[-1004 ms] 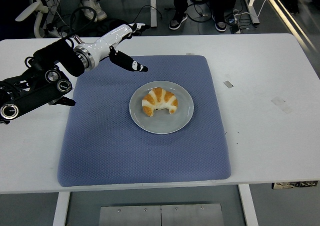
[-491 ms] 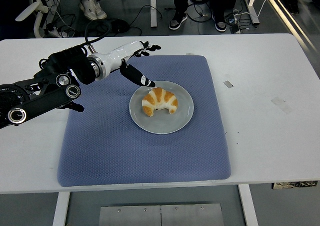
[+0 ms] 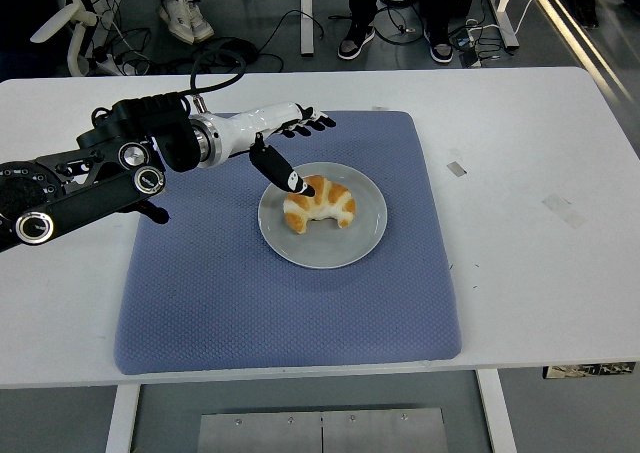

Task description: Place the bread on the table

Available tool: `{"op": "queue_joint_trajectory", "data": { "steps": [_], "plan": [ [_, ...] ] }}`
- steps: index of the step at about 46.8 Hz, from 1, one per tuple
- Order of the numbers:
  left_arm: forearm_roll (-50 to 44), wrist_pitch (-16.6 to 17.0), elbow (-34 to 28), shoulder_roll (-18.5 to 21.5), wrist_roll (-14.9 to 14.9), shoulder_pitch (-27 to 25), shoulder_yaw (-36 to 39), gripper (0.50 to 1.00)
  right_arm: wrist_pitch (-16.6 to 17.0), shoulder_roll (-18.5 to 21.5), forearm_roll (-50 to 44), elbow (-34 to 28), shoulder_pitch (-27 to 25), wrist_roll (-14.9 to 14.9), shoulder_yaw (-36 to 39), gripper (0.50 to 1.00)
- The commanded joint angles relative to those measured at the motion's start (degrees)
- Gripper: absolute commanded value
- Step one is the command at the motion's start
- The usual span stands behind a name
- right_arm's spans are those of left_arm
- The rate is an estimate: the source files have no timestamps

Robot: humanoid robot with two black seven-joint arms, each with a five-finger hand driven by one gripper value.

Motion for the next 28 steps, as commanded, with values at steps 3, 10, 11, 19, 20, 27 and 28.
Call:
{"op": "queue_joint_trajectory", "data": {
  "steps": [3,10,11,19,20,27,28],
  "plan": [
    [0.1,-1.4,0.0,-0.1,1.2,-1.0,0.6,0.913,0.0,0.0,0.0,0.0,0.0,0.0,0.0,1.0],
    [0.3,-2.5,0.0,-0.1,2.3,-1.8,1.4,0.889,0.0,0.0,0.0,0.0,0.0,0.0,0.0,1.0],
    [0.3,-2.6,0.0,-0.1,2.4,-1.8,1.5,0.881,0.0,0.0,0.0,0.0,0.0,0.0,0.0,1.0],
    [0.4,-2.9,0.0,-0.1,2.8,-1.8,3.3,0.875,0.0,0.0,0.0,0.0,0.0,0.0,0.0,1.0],
    [0.4,-3.0,0.0,-0.1,2.8,-1.8,3.7,0.877,0.0,0.0,0.0,0.0,0.0,0.0,0.0,1.0],
    [0.1,-3.0,0.0,0.1,2.8,-2.2,3.8,0.893,0.0,0.0,0.0,0.0,0.0,0.0,0.0,1.0],
    [0.1,-3.0,0.0,0.3,2.9,-2.3,3.7,0.898,0.0,0.0,0.0,0.0,0.0,0.0,0.0,1.0]
  ]
}}
